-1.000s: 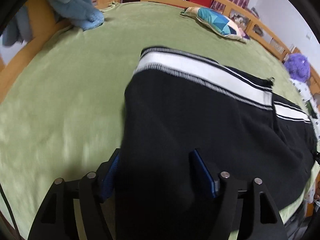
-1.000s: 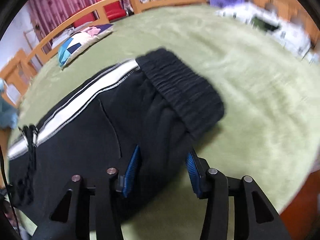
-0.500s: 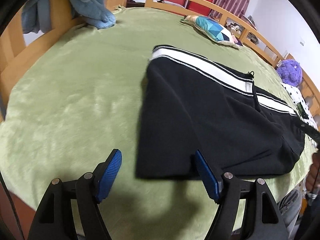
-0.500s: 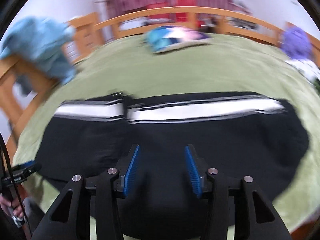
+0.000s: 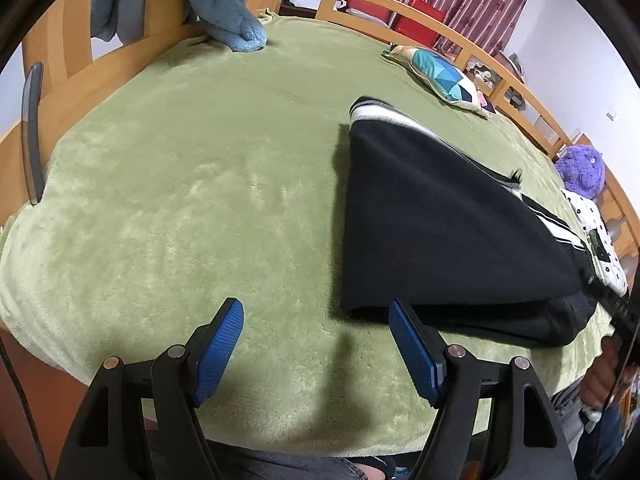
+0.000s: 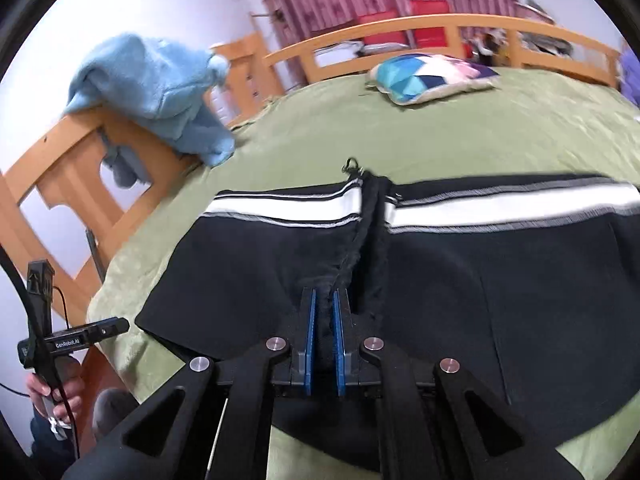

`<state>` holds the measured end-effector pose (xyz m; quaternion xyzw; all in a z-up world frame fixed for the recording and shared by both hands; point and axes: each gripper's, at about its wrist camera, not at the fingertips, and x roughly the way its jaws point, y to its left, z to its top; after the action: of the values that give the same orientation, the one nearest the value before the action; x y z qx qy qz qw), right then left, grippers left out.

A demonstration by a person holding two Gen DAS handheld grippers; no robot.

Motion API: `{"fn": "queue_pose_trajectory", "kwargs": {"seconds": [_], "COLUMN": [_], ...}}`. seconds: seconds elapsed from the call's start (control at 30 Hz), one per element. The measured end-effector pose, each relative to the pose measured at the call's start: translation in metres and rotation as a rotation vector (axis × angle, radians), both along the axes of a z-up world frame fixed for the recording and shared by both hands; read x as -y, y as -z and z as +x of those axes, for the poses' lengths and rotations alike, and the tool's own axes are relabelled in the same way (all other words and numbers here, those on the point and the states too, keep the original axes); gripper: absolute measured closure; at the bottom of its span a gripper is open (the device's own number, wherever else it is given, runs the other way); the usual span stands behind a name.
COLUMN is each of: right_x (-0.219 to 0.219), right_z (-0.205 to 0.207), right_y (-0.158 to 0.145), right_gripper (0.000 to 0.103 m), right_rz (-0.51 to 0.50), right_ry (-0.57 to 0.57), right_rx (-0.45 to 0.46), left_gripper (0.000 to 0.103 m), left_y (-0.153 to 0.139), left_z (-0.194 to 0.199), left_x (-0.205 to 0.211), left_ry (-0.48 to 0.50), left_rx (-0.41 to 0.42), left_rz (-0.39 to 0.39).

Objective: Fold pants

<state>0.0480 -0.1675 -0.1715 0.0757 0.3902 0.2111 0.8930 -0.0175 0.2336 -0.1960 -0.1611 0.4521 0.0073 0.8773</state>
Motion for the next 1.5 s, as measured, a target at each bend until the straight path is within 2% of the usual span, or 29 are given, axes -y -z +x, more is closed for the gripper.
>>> {"fn": "queue_pose_trajectory", "kwargs": {"seconds": [0.1, 0.13, 0.2, 0.27, 0.33, 0.47, 0.6, 0.67, 0.73, 0.77, 0.87, 0.97, 1.07, 1.17, 1.2, 1.27, 1.5], "right_x": [-0.022, -0.028, -0.031, -0.027, -0.027, -0.038, -0.052, -0.059, -0.060, -0.059, -0.044, -0.026, -0.023, -0.040, -0.046, -0.053, -0.052], "right_z": [-0.003, -0.003, -0.007, -0.003, 0.006, 0.043, 0.072, 0.077, 0.075, 0.075, 0.074, 0.068, 0.071, 0.072, 0.072, 0.077, 0.074], "right_y": [0.033, 0.036, 0.027, 0.014, 0.003, 0.011, 0.036, 0.046, 0.047, 0.046, 0.036, 0.020, 0.019, 0.029, 0.035, 0.045, 0.044], "right_gripper": [0.093, 0.093, 0.081, 0.074, 0.074, 0.074, 0.073, 0.073, 0.077, 0.091, 0.103, 0.103, 0.101, 0.099, 0.091, 0.089, 0.087], "right_rz": [-0.151, -0.184, -0.204, -0.178, -0.152, -0.200, -0.259, -0.310, -0.335, -0.341, -0.256, -0.158, -0.081, -0.136, -0.168, -0.235, -0.242], "right_ry": [-0.043, -0.053, -0.072, -0.065, -0.040, -0.063, -0.084, -0.089, -0.095, -0.089, -0.065, -0.043, -0.071, -0.120, -0.134, -0.129, -0.108], "right_rx": [-0.097, -0.094, -0.047, -0.013, 0.026, 0.005, -0.100, -0.111, -0.099, -0.098, -0.087, -0.055, -0.096, -0.134, -0.143, -0.159, -0.175], "left_gripper": [0.029, 0.029, 0.029, 0.029, 0.029, 0.029, 0.029, 0.029, 0.029, 0.029, 0.029, 0.029, 0.029, 0.029, 0.029, 0.029, 0.029], "left_y": [0.003, 0.004, 0.004, 0.004, 0.004, 0.005, 0.003, 0.003, 0.003, 0.003, 0.003, 0.001, 0.000, -0.001, -0.001, -0.002, -0.001], "left_z": [0.006, 0.008, 0.009, 0.010, 0.011, 0.017, 0.019, 0.021, 0.025, 0.026, 0.030, 0.030, 0.032, 0.032, 0.032, 0.029, 0.022], "left_x": [0.001, 0.001, 0.001, 0.000, -0.001, -0.002, -0.002, -0.002, -0.001, 0.000, 0.007, 0.011, 0.017, 0.022, 0.024, 0.024, 0.015], "left_ry": [0.011, 0.015, 0.021, 0.019, 0.013, 0.005, -0.006, -0.010, -0.009, -0.007, 0.008, 0.021, 0.034, 0.046, 0.050, 0.051, 0.029], "left_rx": [-0.007, -0.010, -0.008, -0.004, -0.004, -0.005, 0.000, 0.000, -0.002, -0.001, -0.003, 0.001, 0.001, 0.000, 0.001, 0.002, -0.005], "left_rz": [-0.010, -0.010, -0.011, -0.017, -0.032, -0.049, -0.044, -0.050, -0.054, -0.054, -0.049, -0.044, -0.041, -0.039, -0.034, -0.024, -0.038]}}
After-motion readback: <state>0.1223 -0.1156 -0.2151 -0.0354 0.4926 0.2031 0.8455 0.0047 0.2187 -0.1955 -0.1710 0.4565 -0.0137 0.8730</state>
